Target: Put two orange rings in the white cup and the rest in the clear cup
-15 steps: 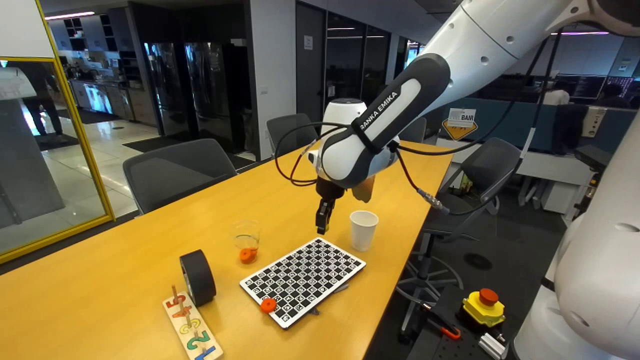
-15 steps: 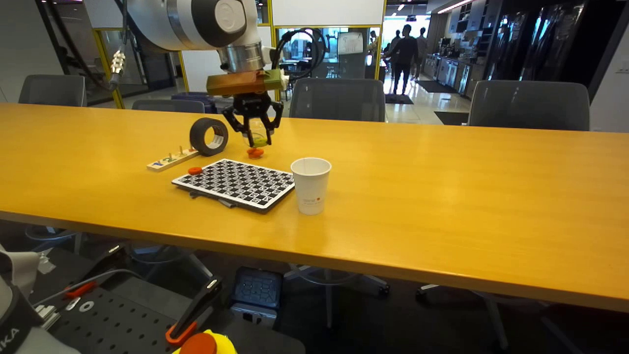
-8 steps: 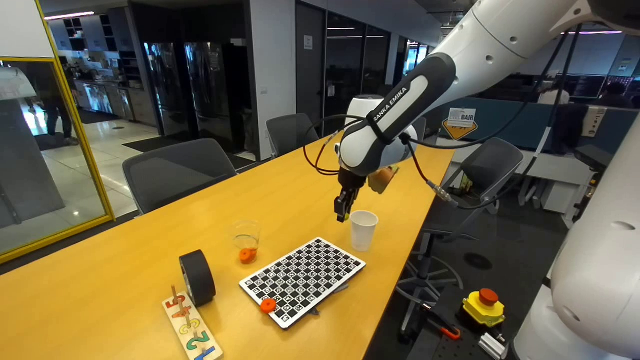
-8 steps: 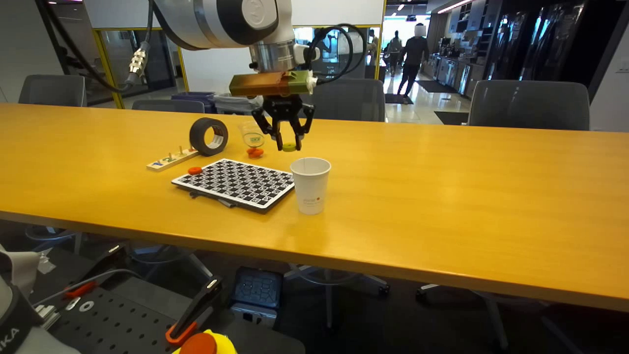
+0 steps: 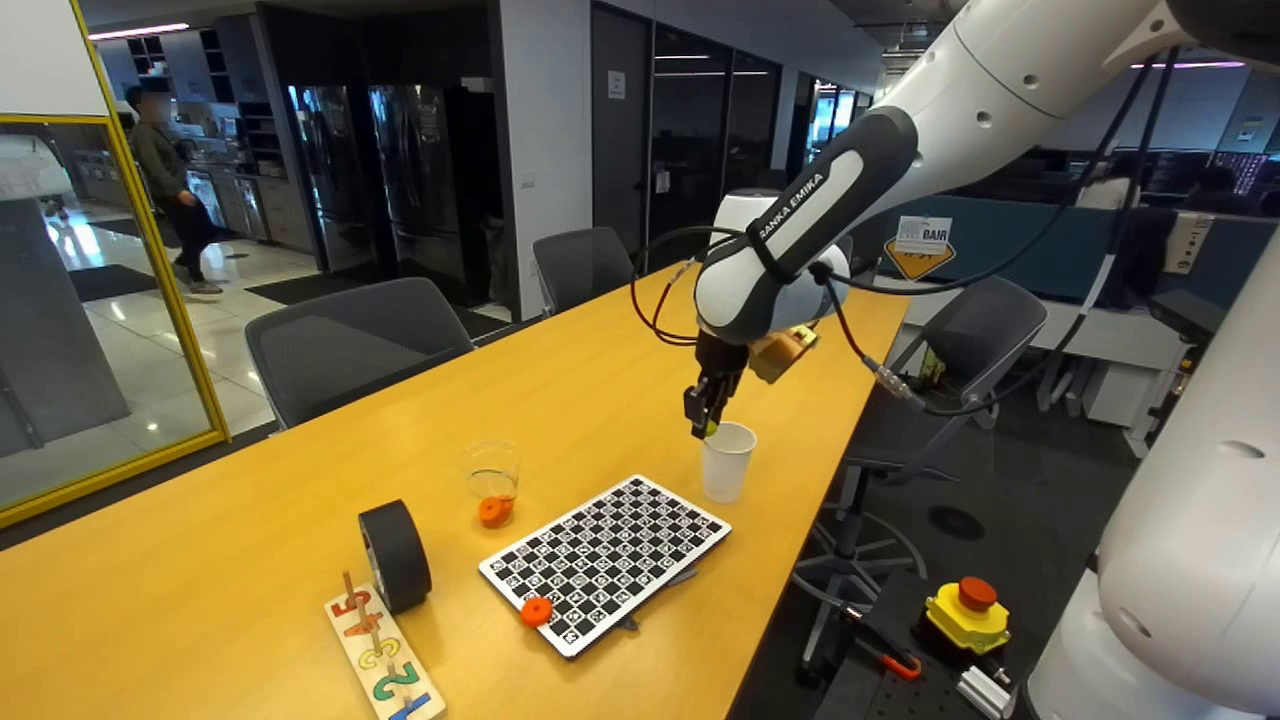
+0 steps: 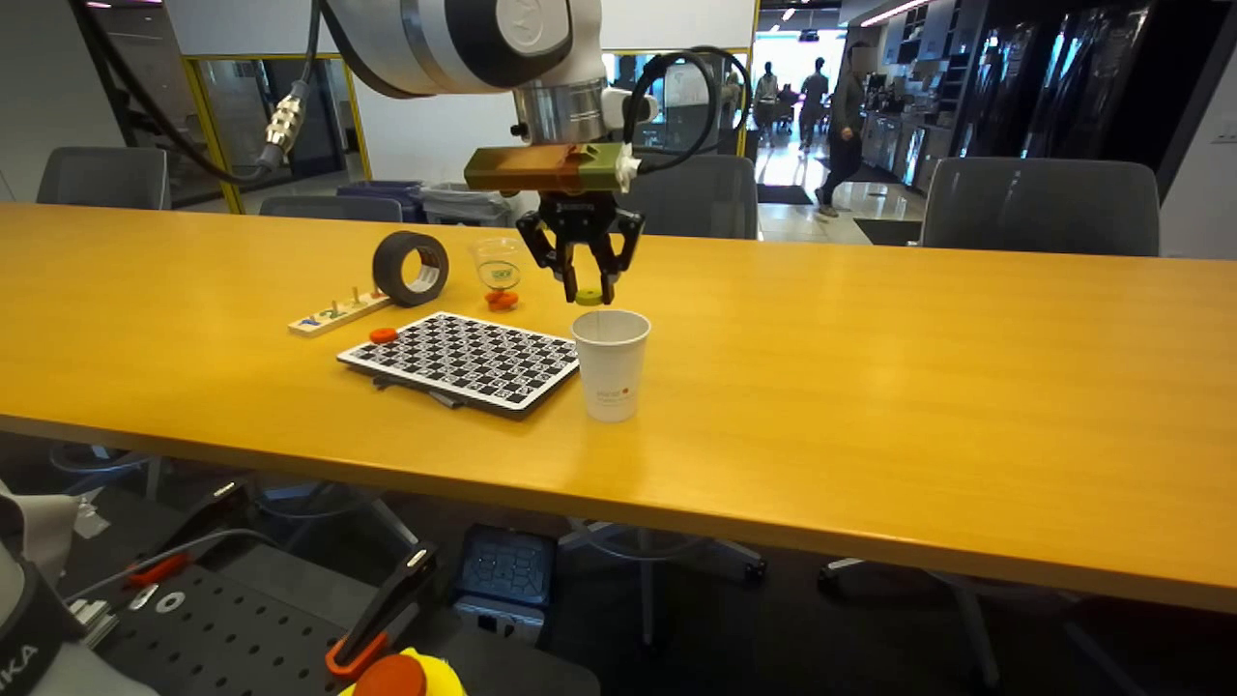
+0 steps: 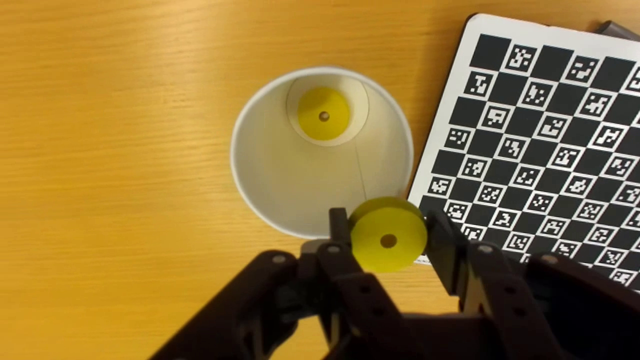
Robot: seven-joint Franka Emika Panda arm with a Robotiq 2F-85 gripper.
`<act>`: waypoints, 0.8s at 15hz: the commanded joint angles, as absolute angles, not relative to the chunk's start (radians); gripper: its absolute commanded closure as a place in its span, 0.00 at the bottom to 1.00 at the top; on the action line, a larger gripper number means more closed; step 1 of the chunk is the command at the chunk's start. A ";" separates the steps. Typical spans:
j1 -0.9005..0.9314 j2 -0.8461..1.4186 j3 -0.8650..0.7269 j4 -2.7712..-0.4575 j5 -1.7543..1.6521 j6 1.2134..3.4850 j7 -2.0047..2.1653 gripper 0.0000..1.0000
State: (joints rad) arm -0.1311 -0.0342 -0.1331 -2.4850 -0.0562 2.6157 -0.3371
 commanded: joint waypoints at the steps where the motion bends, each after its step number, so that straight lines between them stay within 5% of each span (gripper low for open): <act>1: -0.142 -0.061 -0.145 -2.489 -0.082 2.591 -0.281 0.79; 7: -0.153 -0.051 -0.151 -2.483 -0.091 2.572 -0.232 0.77; 8: -0.154 -0.047 -0.151 -2.481 -0.091 2.567 -0.220 0.37; 12: -0.149 -0.044 -0.145 -2.474 -0.092 2.547 -0.186 0.12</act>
